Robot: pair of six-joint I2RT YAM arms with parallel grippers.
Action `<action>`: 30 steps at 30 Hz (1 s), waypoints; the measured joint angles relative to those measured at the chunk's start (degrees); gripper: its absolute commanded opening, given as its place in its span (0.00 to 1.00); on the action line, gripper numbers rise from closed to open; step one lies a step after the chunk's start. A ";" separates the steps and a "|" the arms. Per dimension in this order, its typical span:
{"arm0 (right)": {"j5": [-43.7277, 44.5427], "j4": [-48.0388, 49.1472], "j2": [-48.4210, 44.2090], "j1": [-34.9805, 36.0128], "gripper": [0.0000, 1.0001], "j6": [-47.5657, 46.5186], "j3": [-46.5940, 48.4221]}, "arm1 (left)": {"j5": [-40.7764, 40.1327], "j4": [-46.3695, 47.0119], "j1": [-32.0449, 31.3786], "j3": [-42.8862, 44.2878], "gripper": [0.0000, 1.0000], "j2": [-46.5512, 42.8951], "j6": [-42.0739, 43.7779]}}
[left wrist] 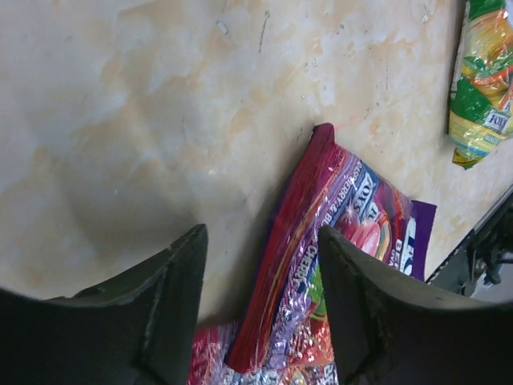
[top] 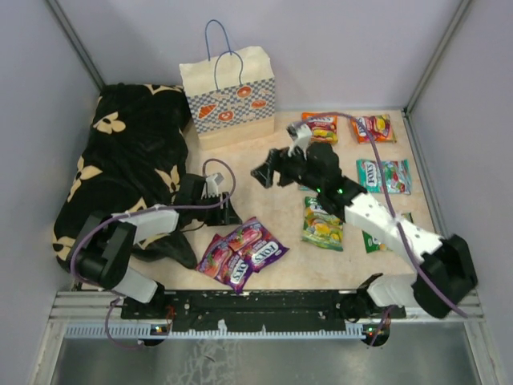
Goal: Take the snacks out of the paper bag
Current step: Adjust the paper bag at the center of the board, then move the snack to the center of the board.
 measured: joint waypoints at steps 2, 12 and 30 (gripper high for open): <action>-0.96 1.77 -7.45 0.00 0.71 3.52 -8.74 | 1.07 0.13 -0.31 1.84 0.51 2.64 0.72; -4.39 -9.49 -22.49 0.31 0.65 29.42 -38.40 | 5.64 0.76 -1.84 7.10 0.40 9.97 3.82; -9.01 2.49 -16.52 2.14 0.26 49.18 -49.83 | 8.79 6.36 -2.67 4.42 0.41 10.67 3.28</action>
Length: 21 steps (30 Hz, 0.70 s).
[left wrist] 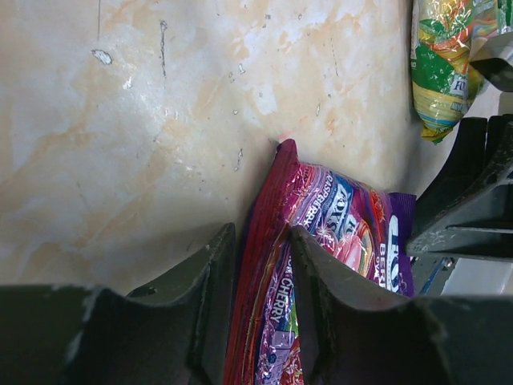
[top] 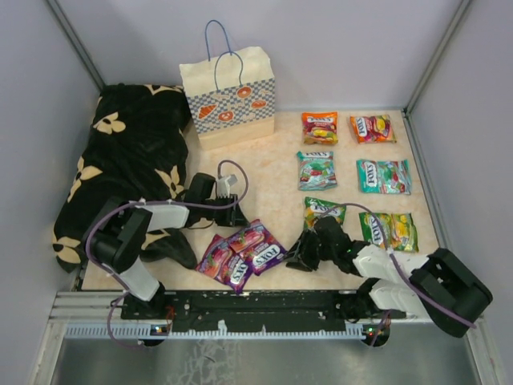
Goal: Take the snacks out of the paper bag
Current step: Move the snack to the center of the board.
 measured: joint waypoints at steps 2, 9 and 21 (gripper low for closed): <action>0.00 2.84 3.04 1.20 0.10 0.66 0.04 | -0.24 -0.07 -0.11 -0.17 0.40 -0.31 -0.04; 0.15 7.89 11.15 2.71 0.00 0.46 3.80 | 0.37 0.72 0.24 -1.66 0.11 -0.94 -1.46; -0.70 0.15 22.62 -3.19 0.00 -10.69 26.64 | 1.77 2.97 7.10 -0.09 0.00 0.44 -6.21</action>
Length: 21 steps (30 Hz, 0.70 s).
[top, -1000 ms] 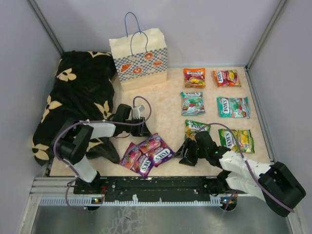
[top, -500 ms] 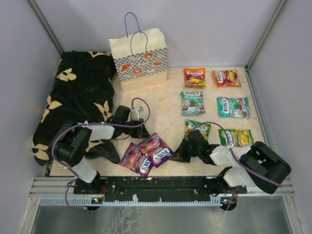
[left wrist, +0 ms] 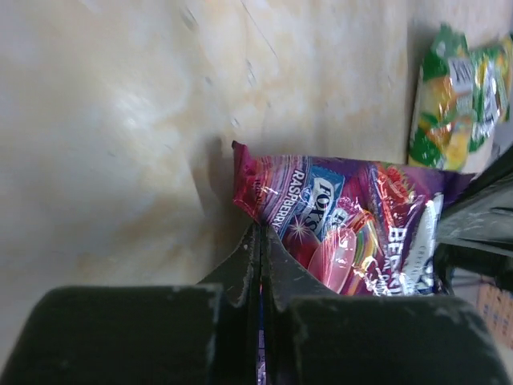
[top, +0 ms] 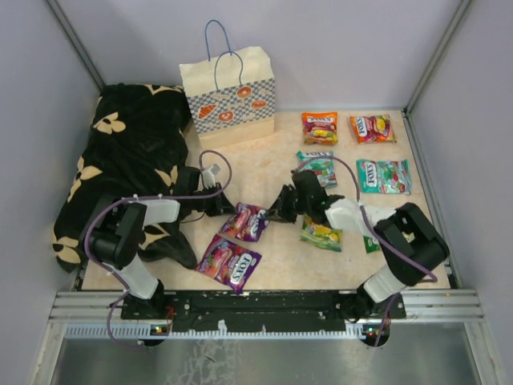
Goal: Take the snacks out of the paper bag
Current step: Move the snack to the center of the board.
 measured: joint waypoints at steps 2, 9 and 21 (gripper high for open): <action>-0.11 -1.99 3.39 -1.40 0.00 -3.32 6.19 | -2.25 -0.74 1.27 1.62 0.00 -0.04 0.02; -3.06 -9.49 21.40 -6.99 0.00 -16.17 31.10 | -10.93 -2.47 5.88 9.79 0.00 1.81 0.11; -5.05 -20.02 46.86 -12.48 0.00 -25.44 59.58 | -15.82 -0.63 11.43 31.04 0.00 22.47 1.51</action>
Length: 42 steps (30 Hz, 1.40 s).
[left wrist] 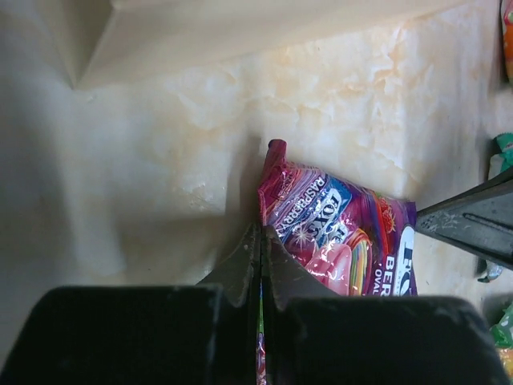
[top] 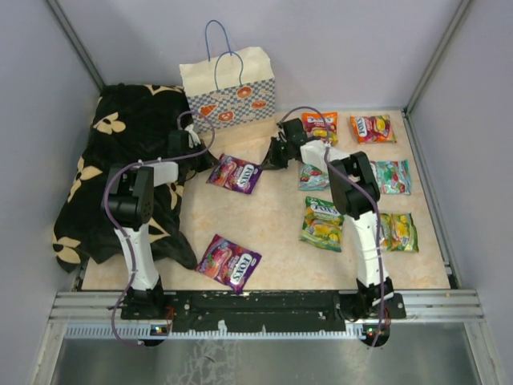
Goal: Take the snacks out of the paper bag
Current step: Move the snack to the center of the board.
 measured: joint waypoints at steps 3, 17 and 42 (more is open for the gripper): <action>-0.20 -1.38 1.51 -0.90 0.09 -0.42 3.76 | -0.31 0.35 0.31 0.61 0.00 0.00 0.04; 0.28 5.25 -10.88 -2.51 0.65 -3.26 -13.55 | -5.27 6.21 0.26 -12.46 0.96 -7.76 -5.88; 5.68 10.45 -44.92 33.46 0.71 -5.25 -56.76 | -7.87 -25.31 -19.61 -35.17 0.81 -42.38 1.33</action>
